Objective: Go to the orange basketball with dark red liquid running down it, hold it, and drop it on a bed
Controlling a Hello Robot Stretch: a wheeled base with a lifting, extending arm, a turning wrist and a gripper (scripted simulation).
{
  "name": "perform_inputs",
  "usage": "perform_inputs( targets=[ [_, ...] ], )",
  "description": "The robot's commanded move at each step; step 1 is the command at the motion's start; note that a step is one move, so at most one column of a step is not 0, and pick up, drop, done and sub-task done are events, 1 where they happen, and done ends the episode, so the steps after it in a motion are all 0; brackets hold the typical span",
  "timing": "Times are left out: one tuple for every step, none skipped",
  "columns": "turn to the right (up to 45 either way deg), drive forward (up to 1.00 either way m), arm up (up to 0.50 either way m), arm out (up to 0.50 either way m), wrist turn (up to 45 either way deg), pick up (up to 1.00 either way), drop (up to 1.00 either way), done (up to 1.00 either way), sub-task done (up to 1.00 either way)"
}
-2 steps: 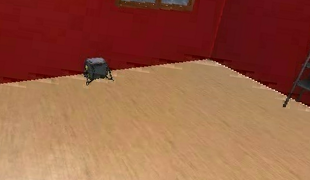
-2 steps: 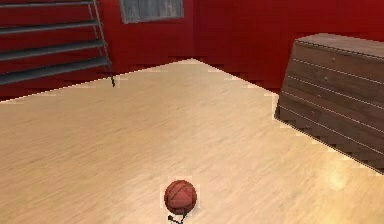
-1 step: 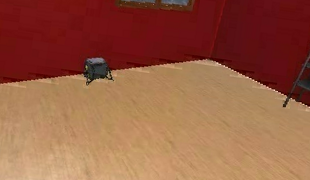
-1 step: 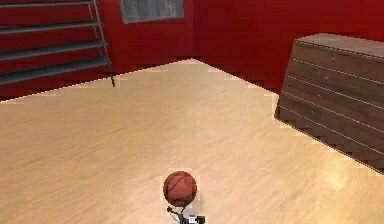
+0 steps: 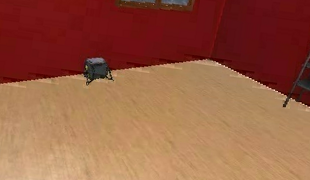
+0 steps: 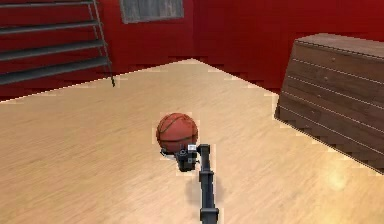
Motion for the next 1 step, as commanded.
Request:
perform_inputs(
  targets=[
    [0.0,0.00,0.40,0.00,0.0,0.00,0.00,0.00,0.00]
  ],
)
